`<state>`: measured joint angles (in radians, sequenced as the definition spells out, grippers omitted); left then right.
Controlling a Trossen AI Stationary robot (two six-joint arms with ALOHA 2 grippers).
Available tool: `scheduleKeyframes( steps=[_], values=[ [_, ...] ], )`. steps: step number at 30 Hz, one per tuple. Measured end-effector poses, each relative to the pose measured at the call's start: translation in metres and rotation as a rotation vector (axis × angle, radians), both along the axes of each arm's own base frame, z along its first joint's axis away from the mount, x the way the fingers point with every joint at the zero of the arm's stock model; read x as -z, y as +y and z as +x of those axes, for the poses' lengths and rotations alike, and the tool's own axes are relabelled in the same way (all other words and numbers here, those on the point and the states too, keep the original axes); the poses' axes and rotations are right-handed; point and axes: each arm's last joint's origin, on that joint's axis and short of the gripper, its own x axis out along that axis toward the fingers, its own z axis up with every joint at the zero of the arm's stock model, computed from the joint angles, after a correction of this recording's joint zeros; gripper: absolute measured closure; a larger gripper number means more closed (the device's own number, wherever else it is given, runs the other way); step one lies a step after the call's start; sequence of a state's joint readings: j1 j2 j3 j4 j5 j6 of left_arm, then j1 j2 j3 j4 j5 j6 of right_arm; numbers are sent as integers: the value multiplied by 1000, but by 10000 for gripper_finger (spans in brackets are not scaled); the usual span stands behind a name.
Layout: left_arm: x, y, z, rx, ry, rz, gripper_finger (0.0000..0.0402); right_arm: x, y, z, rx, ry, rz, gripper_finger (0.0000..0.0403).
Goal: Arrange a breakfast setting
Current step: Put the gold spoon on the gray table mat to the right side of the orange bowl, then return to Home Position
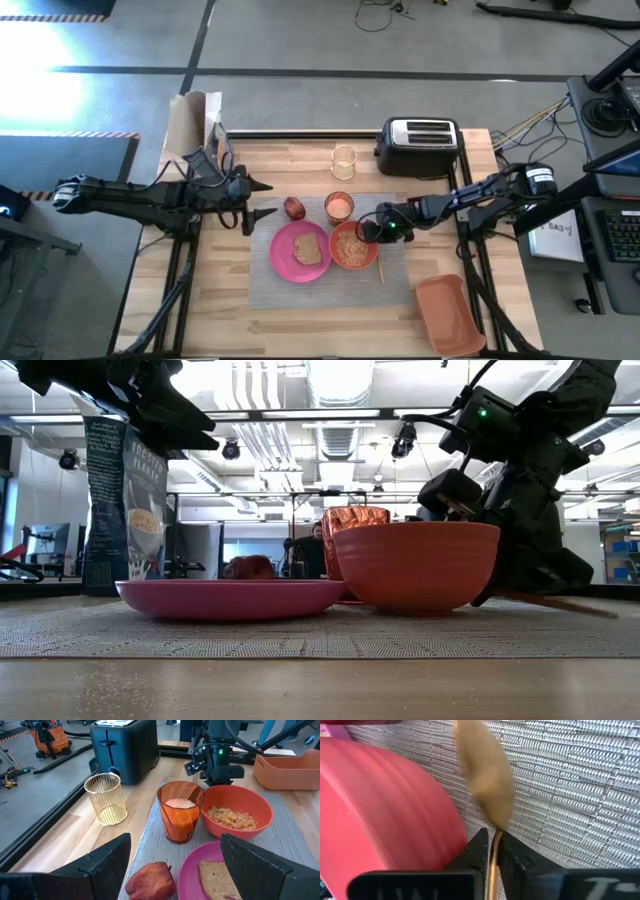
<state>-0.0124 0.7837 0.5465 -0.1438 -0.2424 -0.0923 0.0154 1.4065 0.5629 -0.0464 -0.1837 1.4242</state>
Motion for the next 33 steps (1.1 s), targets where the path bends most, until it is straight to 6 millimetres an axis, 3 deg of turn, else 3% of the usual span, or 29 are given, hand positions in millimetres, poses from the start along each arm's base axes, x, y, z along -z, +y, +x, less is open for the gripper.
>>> scheduleKeyframes(
  steps=[9,15,27,33],
  values=[
    [0,0,0,1,-1,0,111,-11,0,-4,-27,-30,23,309],
    [-1,-1,1,20,-16,-7,111,-28,-5,-22,-2,6,-5,282],
    [-4,-1,2,4,-53,-51,111,-70,-27,-54,98,-94,-339,284],
    [-4,-1,2,-13,-65,-100,111,-78,-33,-60,73,-135,-407,285]
  ],
)
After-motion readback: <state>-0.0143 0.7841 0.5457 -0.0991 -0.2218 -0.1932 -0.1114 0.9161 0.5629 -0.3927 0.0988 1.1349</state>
